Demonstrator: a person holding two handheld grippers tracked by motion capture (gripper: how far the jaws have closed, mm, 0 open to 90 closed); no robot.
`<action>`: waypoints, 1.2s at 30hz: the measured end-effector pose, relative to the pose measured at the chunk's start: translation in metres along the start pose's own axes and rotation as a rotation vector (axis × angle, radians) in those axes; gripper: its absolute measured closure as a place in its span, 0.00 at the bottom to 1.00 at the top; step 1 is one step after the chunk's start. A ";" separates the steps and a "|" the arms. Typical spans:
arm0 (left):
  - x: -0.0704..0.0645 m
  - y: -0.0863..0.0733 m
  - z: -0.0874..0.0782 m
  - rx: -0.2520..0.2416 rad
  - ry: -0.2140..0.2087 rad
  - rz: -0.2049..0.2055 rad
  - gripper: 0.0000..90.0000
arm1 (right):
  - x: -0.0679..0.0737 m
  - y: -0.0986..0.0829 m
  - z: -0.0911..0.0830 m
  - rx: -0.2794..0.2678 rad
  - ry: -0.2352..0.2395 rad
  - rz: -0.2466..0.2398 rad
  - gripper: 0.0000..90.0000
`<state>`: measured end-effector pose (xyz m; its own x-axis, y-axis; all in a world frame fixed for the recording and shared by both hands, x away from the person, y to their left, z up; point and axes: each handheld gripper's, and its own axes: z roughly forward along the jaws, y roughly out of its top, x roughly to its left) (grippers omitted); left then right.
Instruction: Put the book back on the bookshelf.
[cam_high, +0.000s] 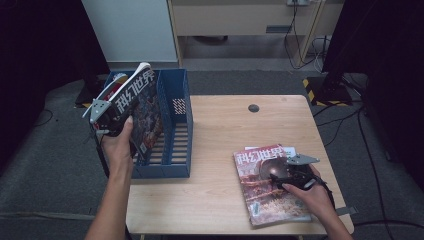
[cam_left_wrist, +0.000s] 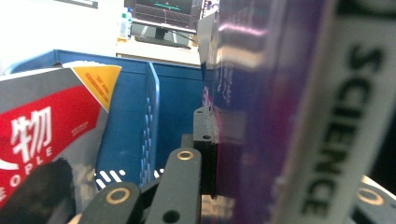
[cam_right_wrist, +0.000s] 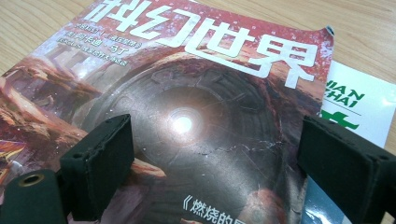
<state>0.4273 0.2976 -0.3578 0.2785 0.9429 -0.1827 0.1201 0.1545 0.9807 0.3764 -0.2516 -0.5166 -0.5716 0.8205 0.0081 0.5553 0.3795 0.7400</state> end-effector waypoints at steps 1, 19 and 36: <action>0.000 -0.001 0.001 0.002 -0.002 -0.001 0.91 | 0.000 0.000 0.000 -0.001 0.000 -0.001 0.12; 0.002 -0.009 -0.002 -0.014 -0.003 -0.014 0.91 | 0.000 0.000 0.000 -0.003 -0.001 -0.004 0.12; 0.002 -0.015 -0.001 -0.023 0.012 -0.030 0.91 | 0.000 0.000 0.000 -0.003 -0.001 -0.004 0.12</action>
<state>0.4250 0.2971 -0.3729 0.2641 0.9411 -0.2113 0.1058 0.1895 0.9762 0.3762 -0.2517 -0.5168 -0.5730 0.8196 0.0047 0.5514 0.3812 0.7421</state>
